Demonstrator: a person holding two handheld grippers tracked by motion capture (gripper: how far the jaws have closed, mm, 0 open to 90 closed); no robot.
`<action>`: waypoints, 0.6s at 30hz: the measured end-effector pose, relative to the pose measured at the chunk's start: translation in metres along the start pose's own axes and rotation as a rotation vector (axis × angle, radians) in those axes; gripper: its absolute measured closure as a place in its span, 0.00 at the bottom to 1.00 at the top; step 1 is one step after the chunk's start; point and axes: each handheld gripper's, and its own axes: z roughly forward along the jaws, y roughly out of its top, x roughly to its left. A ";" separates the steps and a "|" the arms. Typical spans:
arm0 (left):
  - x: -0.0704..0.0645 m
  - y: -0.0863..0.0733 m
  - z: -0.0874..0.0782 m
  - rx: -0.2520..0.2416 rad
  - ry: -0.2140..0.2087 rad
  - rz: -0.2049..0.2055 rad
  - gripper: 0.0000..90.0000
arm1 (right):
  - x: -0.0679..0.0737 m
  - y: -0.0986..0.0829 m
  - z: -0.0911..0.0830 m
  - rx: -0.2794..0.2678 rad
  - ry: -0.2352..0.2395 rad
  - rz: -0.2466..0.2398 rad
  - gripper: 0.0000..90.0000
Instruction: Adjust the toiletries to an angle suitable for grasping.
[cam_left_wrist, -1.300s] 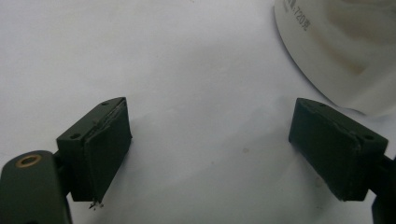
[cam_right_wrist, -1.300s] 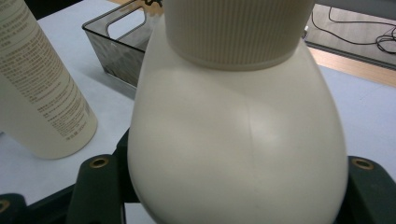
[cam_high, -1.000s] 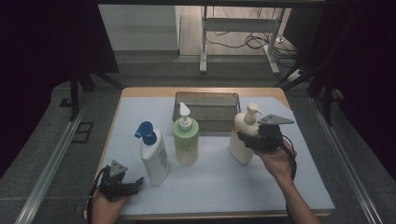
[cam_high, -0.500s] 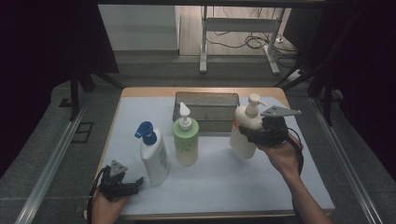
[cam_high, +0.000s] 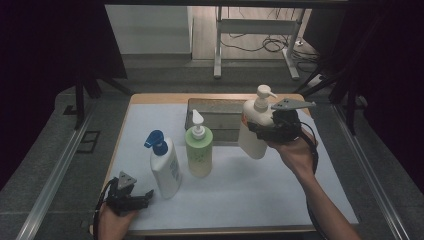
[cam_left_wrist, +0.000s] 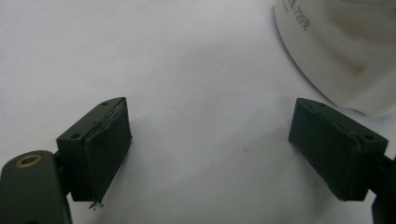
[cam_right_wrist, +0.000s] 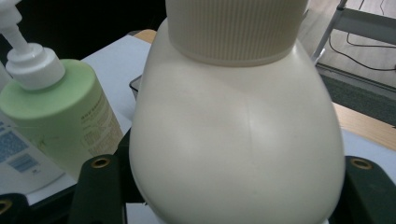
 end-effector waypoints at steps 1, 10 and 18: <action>0.000 0.000 0.000 0.000 0.000 0.000 0.14 | 0.001 0.002 0.002 -0.003 0.001 0.003 0.41; 0.000 0.000 0.000 0.000 0.000 0.000 0.14 | 0.004 0.016 0.013 -0.013 0.003 0.003 0.41; 0.000 0.000 0.000 0.000 0.000 0.000 0.14 | 0.004 0.024 0.023 -0.020 0.008 0.012 0.41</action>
